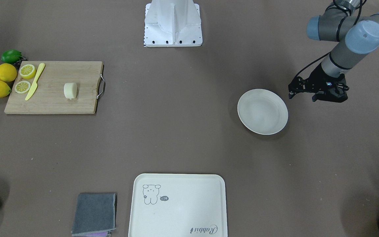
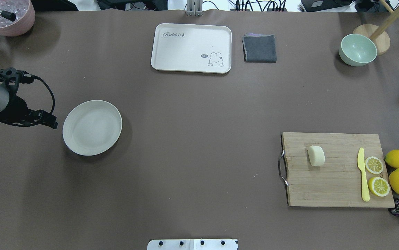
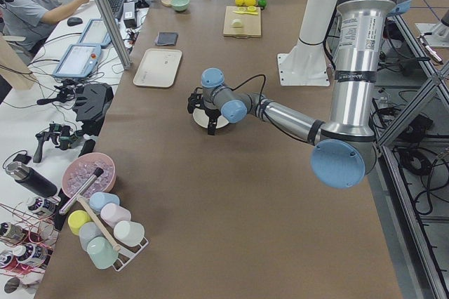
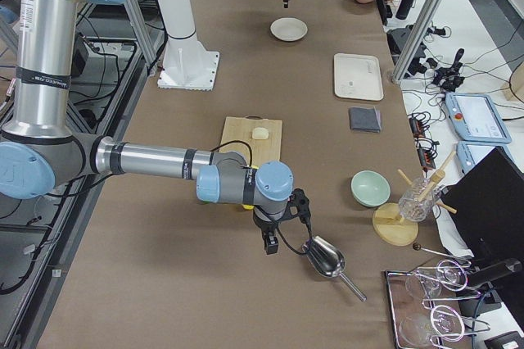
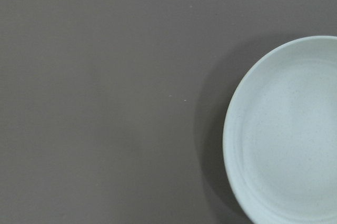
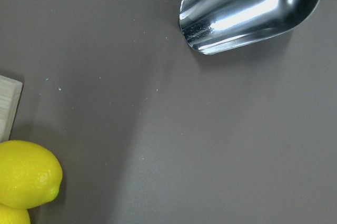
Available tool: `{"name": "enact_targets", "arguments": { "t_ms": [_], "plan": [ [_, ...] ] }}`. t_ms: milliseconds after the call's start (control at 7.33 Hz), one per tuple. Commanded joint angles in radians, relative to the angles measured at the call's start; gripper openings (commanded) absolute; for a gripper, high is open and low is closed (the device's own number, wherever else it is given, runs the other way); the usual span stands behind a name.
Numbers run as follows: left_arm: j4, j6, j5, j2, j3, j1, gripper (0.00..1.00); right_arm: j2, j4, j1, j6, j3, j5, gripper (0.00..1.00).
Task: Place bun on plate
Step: 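Move the left gripper to the rim of the white plate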
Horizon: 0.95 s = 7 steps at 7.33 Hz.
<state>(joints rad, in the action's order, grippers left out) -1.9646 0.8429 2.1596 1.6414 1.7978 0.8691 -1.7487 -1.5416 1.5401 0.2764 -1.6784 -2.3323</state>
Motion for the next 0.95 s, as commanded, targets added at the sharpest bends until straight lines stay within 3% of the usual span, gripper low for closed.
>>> {"name": "enact_targets", "arguments": {
  "t_ms": [0,273,818],
  "plan": [
    [-0.068,0.068,-0.021,0.029,-0.055,-0.036,0.86,0.0,0.0,0.0,0.001,0.005,0.001,1.0],
    [-0.111,0.076,-0.021,0.029,-0.099,-0.036,0.76,0.0,0.0,0.0,0.0,0.005,-0.007,1.0],
    [-0.135,0.096,-0.021,0.072,-0.164,-0.044,0.74,-0.005,0.023,0.0,0.0,0.005,-0.012,1.0]
  ]
}}
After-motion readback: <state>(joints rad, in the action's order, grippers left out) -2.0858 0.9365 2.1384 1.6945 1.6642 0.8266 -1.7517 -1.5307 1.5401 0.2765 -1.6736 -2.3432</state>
